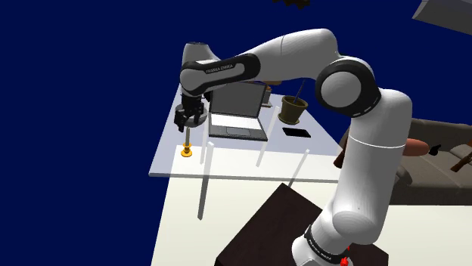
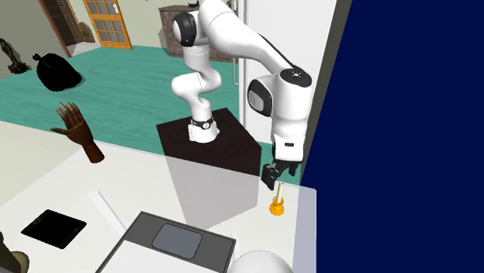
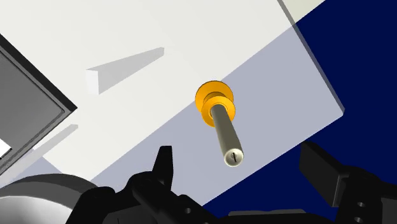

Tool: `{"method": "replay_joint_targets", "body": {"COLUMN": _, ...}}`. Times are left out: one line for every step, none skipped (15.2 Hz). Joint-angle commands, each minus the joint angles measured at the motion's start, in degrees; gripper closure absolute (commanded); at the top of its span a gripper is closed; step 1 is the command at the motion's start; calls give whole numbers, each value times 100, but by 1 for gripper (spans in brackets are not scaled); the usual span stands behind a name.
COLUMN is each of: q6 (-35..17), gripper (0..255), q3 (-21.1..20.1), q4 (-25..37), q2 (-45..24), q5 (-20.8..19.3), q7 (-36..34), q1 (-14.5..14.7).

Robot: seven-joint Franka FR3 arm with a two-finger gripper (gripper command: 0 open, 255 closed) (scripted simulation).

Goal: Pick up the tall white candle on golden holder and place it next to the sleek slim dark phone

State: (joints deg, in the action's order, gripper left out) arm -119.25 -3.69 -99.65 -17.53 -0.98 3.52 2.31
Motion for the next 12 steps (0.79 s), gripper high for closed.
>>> {"method": "replay_joint_targets", "body": {"q6": -132, "gripper": 0, "q3": 3, "q4": -73, "q2": -57, "q5": -3, "q7": 4, "q1": -3}}
{"method": "replay_joint_targets", "body": {"q6": -198, "gripper": 0, "q3": 4, "q4": -107, "q2": -88, "q5": -5, "q7": 2, "q1": -3}}
{"method": "replay_joint_targets", "body": {"q6": -264, "gripper": 0, "q3": 5, "q4": -143, "q2": -118, "q5": -8, "q7": 1, "q1": -2}}
{"method": "replay_joint_targets", "body": {"q6": -301, "gripper": 0, "q3": 6, "q4": -161, "q2": -138, "q5": -10, "q7": 0, "q1": -1}}
{"method": "replay_joint_targets", "body": {"q6": -301, "gripper": 0, "q3": 6, "q4": -160, "q2": -138, "q5": -10, "q7": 0, "q1": -1}}
{"method": "replay_joint_targets", "body": {"q6": -301, "gripper": 0, "q3": 6, "q4": -159, "q2": -139, "q5": -10, "q7": 0, "q1": -1}}
{"method": "replay_joint_targets", "body": {"q6": -300, "gripper": 0, "q3": 6, "q4": -159, "q2": -139, "q5": -10, "q7": 0, "q1": -1}}
{"method": "replay_joint_targets", "body": {"q6": -300, "gripper": 0, "q3": 6, "q4": -159, "q2": -139, "q5": -10, "q7": 0, "q1": -1}}
{"method": "replay_joint_targets", "body": {"q6": -300, "gripper": 0, "q3": 6, "q4": -159, "q2": -139, "q5": -10, "q7": 0, "q1": -1}}
{"method": "replay_joint_targets", "body": {"q6": -300, "gripper": 0, "q3": 6, "q4": -159, "q2": -139, "q5": -10, "q7": 0, "q1": -1}}
{"method": "replay_joint_targets", "body": {"q6": -300, "gripper": 0, "q3": 6, "q4": -159, "q2": -138, "q5": -10, "q7": 0, "q1": -1}}
{"method": "replay_joint_targets", "body": {"q6": -300, "gripper": 0, "q3": 6, "q4": -159, "q2": -138, "q5": -10, "q7": 0, "q1": -1}}
